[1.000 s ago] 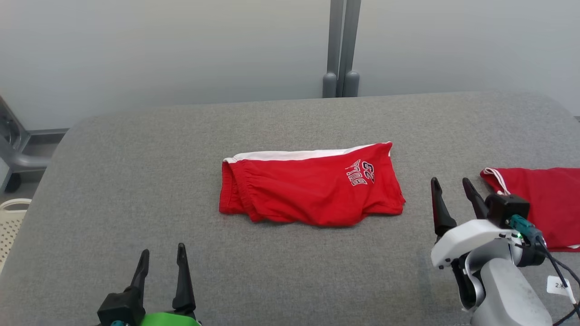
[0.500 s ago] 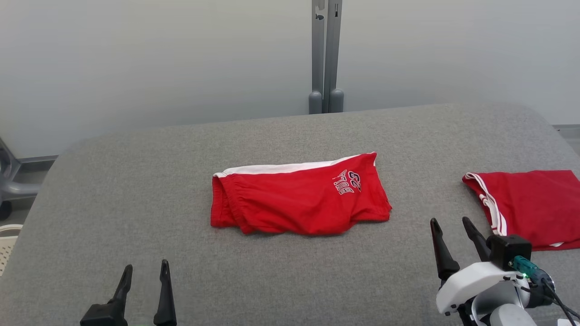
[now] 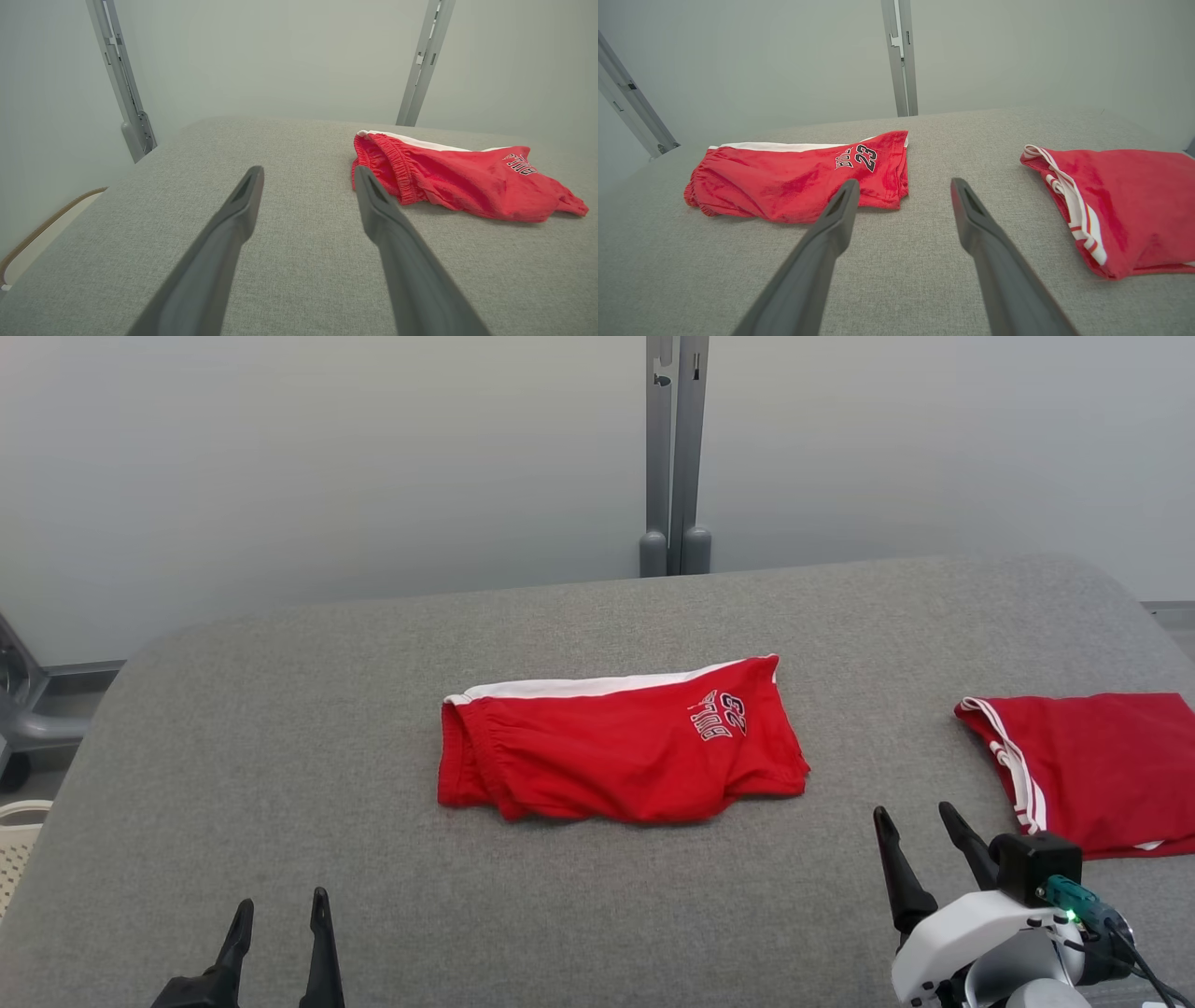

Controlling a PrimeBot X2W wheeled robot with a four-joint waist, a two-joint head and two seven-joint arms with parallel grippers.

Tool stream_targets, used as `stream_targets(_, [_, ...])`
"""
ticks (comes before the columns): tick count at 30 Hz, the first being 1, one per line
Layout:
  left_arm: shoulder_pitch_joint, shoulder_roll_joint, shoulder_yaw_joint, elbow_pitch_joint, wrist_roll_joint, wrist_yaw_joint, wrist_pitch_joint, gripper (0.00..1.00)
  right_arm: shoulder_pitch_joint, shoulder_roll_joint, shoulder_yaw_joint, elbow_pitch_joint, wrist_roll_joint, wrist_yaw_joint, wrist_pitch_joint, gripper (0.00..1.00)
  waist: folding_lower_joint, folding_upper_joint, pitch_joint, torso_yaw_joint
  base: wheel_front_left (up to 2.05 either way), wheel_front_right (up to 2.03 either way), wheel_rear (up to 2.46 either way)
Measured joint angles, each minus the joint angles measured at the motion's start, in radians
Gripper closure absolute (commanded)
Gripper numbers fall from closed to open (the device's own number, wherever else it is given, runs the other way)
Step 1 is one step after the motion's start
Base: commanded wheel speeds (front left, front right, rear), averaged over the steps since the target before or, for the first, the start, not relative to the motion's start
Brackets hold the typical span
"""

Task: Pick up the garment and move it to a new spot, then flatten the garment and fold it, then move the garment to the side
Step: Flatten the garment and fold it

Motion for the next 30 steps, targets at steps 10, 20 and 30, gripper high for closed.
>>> stream_targets(10, [0.000,0.000,-0.002,-0.006,-0.016,0.003,0.003,0.00,0.000,0.000,-0.005,-0.011,-0.002,0.000,0.015,0.00,0.0000,0.0000,0.003,0.007,0.00,0.00,0.00])
stream_targets(20, [-0.005,0.001,-0.028,-0.024,-0.009,0.007,0.006,0.00,-0.134,-0.001,-0.052,0.080,-0.050,0.000,0.290,0.00,0.0000,0.0000,0.017,0.030,0.00,0.00,0.00])
stream_targets(30, [-0.057,0.000,-0.082,-0.050,0.012,-0.012,0.007,0.00,-0.425,0.000,-0.128,0.295,-0.075,0.000,0.647,0.00,0.0000,0.0000,0.076,0.110,0.00,0.00,0.00])
